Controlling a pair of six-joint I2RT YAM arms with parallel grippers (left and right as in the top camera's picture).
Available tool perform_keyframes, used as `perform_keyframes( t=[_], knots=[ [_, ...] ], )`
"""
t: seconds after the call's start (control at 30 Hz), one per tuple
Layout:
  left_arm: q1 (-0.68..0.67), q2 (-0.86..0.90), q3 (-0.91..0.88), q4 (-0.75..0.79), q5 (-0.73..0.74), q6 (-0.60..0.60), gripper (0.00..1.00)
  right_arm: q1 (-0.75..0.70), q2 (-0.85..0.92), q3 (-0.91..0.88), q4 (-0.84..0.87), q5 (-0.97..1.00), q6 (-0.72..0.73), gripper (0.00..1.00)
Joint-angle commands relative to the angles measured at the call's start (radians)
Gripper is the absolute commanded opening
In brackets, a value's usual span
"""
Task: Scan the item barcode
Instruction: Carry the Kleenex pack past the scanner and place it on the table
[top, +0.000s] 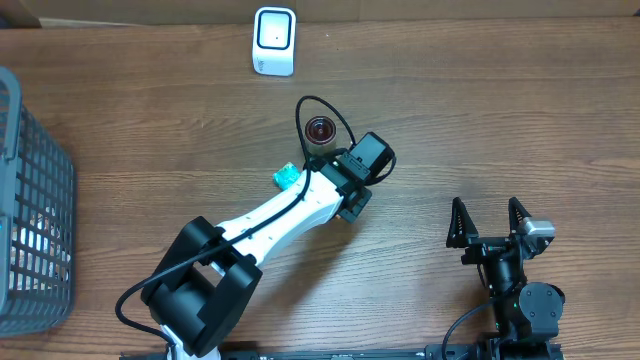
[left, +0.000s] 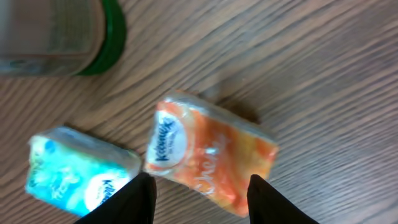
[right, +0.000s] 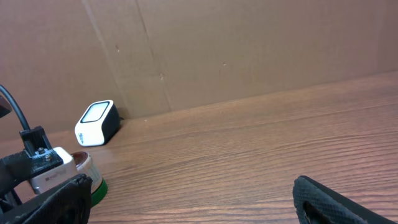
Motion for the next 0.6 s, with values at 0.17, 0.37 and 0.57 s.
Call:
perform_keyframes(
  t=[0.17,0.37,0.57],
  knots=[
    [0.113,-0.077,0.306,-0.239,-0.093,-0.074,0.52,-0.003,-0.008,-0.011,0.005,-0.002,0.0,1.0],
    [0.314,-0.225,0.503,-0.405,-0.09,-0.2,0.58,-0.003,-0.008,-0.011,0.005,-0.002,0.0,1.0],
    [0.646,-0.391,0.528,-0.476,-0.086,-0.303,0.67,-0.003,-0.008,-0.011,0.005,-0.002,0.0,1.0]
  ],
)
